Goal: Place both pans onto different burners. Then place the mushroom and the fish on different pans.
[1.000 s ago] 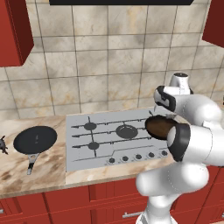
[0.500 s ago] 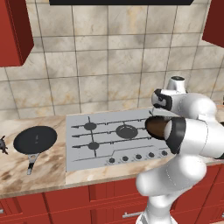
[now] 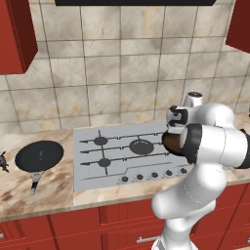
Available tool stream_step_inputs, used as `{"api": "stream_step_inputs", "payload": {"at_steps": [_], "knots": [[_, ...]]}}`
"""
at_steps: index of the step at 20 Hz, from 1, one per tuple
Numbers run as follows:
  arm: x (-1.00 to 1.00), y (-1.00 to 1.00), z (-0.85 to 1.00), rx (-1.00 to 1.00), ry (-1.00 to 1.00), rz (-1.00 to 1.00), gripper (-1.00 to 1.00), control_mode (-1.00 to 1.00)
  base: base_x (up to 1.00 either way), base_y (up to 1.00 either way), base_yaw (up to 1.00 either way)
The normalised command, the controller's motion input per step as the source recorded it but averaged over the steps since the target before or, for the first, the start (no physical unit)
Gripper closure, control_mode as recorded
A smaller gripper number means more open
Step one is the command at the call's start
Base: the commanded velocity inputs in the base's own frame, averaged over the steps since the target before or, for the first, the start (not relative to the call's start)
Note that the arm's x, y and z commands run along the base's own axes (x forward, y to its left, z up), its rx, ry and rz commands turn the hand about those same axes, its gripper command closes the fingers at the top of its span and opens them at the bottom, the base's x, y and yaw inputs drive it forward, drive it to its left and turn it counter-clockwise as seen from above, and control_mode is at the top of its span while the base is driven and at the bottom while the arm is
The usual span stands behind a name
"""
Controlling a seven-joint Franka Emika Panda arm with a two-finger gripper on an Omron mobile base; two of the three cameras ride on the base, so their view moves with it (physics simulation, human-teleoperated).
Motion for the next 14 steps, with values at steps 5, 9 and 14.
{"api": "stream_step_inputs", "payload": {"at_steps": [5,9,14], "knots": [[0.04,-0.03,-0.31,0.0,0.0,0.0,1.0,-1.0,0.0,0.0,0.0],[0.01,-0.05,-0.23,0.0,0.0,0.0,1.0,-1.0,0.0,0.0,0.0],[0.09,-0.05,-0.19,0.0,0.0,0.0,1.0,-1.0,0.0,0.0,0.0]]}}
